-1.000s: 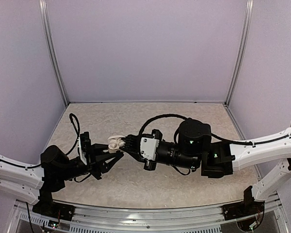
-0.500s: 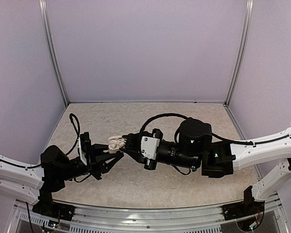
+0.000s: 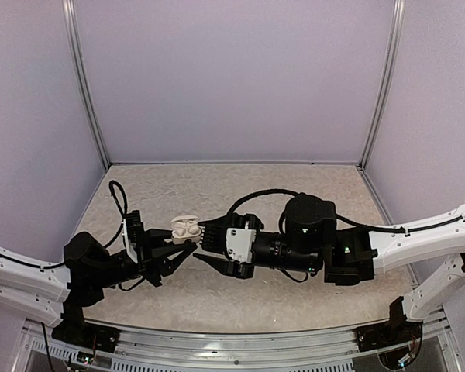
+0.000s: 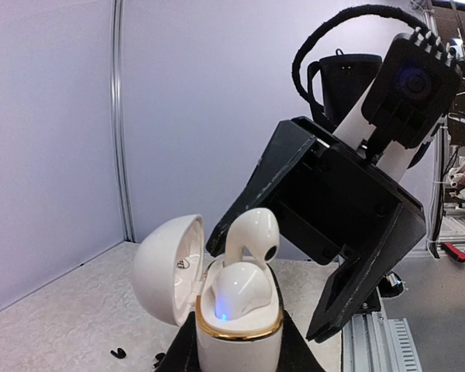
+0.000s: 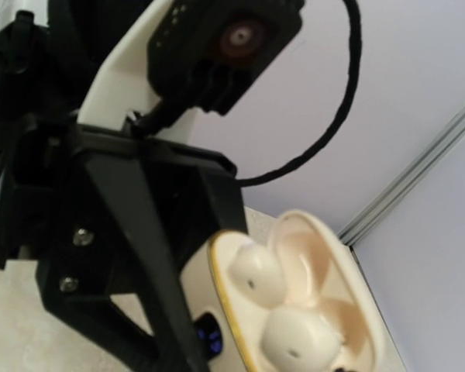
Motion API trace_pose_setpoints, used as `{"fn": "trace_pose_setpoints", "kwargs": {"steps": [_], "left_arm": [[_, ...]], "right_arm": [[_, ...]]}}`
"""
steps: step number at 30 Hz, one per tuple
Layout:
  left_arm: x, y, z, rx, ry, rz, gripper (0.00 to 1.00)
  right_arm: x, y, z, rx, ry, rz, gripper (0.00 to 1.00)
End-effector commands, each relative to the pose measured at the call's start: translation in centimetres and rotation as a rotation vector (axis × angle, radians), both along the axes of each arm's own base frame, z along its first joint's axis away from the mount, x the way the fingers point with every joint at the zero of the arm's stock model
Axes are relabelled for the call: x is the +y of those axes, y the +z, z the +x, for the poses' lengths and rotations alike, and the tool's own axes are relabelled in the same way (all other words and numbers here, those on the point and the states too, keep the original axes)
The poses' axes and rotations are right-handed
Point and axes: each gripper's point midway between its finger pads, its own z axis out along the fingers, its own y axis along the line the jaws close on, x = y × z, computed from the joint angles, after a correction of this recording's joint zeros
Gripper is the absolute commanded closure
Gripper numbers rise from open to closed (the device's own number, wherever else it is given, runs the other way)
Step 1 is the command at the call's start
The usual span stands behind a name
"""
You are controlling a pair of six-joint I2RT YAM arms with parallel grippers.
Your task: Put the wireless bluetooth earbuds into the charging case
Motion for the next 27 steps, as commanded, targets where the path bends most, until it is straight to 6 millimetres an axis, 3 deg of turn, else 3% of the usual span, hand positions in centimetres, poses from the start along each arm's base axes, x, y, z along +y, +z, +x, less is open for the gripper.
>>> {"fn": "trace_pose_setpoints", "kwargs": {"steps": [1,9,18,27], "left_arm": [[0.2,2.0,0.0,-0.046,0.007,-0.050,0.91],[0.0,1.9,0.0,-0.045,0.002,-0.044,0.91],[-0.2,1.7,0.1,-0.041,0.000,-0.036,0.90],[-0.6,1.5,0.1,-0.039,-0.011,-0.023,0.90]], "right_arm": [[-0.8,0.8,-0.1,0.013,0.005,0.021,0.43],[-2.2,1.2,0.1,0.043,-0.026,0.041,0.41],[-3.7,3.6,-0.4,0.092,-0.021,0.084,0.41],[-2.0,3.8,0.1,0.163,-0.037,0.062,0.42]]}}
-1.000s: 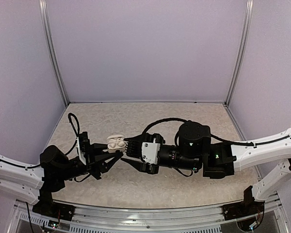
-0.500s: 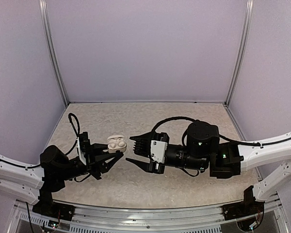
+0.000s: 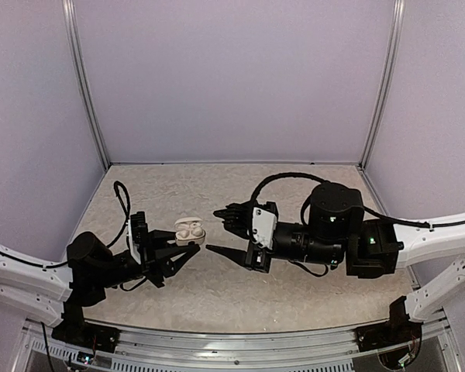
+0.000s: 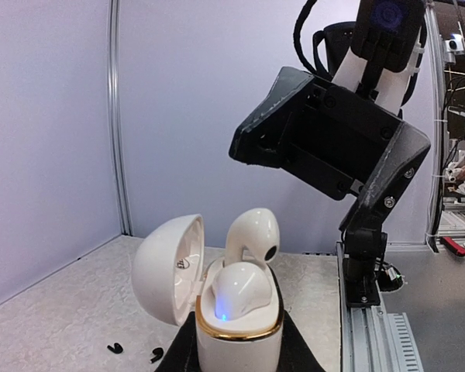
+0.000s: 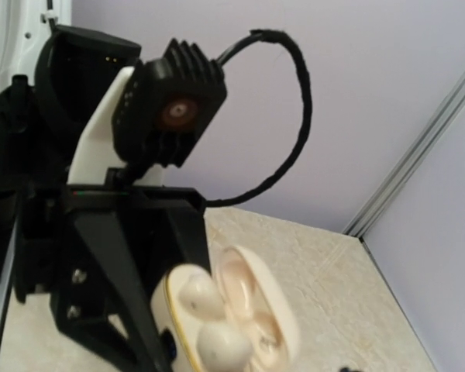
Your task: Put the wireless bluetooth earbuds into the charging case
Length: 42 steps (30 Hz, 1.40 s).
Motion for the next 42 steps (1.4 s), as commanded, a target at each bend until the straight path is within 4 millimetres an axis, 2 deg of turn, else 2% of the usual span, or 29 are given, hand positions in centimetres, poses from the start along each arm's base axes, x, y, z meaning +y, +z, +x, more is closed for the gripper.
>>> {"fn": "trace_pose_setpoints", "kwargs": {"steps": [1,9,23,28,35,42], "left_arm": [[-0.2,2.1,0.0,-0.047,-0.006,-0.044,0.90],[-0.4,1.9,-0.1,-0.047,-0.013,-0.035,0.90],[-0.5,1.8,0.0,-0.050,-0.012,-0.027,0.90],[-0.6,1.7,0.0,-0.050,-0.012,-0.025,0.90],[-0.5,1.7,0.0,-0.052,-0.009,-0.024,0.90],[-0.6,1.7,0.0,-0.051,-0.014,-0.024,0.90]], "right_arm": [[1.1,0.8,0.8,0.057,-0.027,-0.001,0.42],[1.6,1.5,2.2,0.049,-0.099,0.024,0.42],[1.9,0.6,3.9,0.066,-0.171,0.010,0.41],[1.9,0.4,3.1,0.071,-0.121,0.000,0.40],[1.2,1.1,0.5,0.056,0.016,0.021,0.38],[0.9,1.1,1.6,0.059,-0.041,0.019,0.38]]}}
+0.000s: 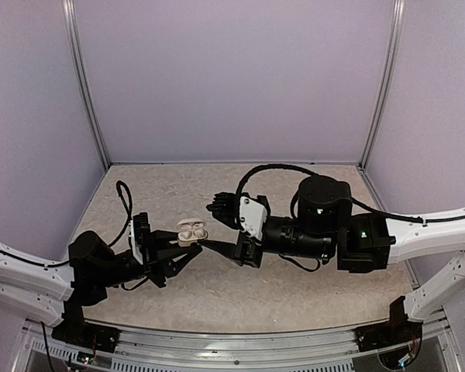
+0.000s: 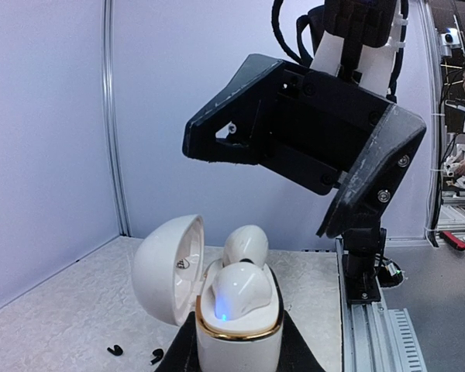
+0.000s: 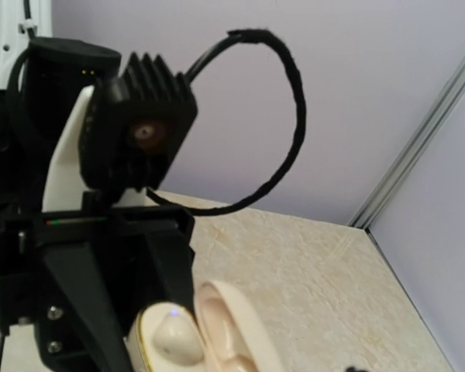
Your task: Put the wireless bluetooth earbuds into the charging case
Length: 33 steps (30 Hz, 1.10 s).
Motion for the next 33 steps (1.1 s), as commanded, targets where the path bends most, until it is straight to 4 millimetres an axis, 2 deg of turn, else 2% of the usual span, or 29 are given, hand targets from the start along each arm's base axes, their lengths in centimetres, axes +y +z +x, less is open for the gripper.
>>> {"fn": "trace_pose_setpoints", "kwargs": {"steps": [1,12,24,29,33], "left_arm": [[-0.1,1.8,0.0,-0.033,-0.003,-0.039,0.90],[-0.2,1.9,-0.1,-0.034,-0.013,-0.040,0.90],[-0.3,1.8,-0.2,-0.036,-0.019,-0.038,0.90],[-0.4,1.8,-0.2,-0.037,-0.021,-0.034,0.90],[-0.3,1.9,-0.1,-0.039,-0.014,-0.038,0.90]], "right_arm": [[-0.6,0.9,0.7,0.004,-0.029,0.023,0.38],[-0.2,0.6,2.0,0.022,-0.079,0.013,0.38],[0.5,-1.1,2.9,0.036,-0.110,-0.036,0.39],[0.7,-0.9,2.8,0.038,-0.102,-0.032,0.39],[0.6,-0.6,2.0,0.033,-0.055,-0.027,0.39]]}}
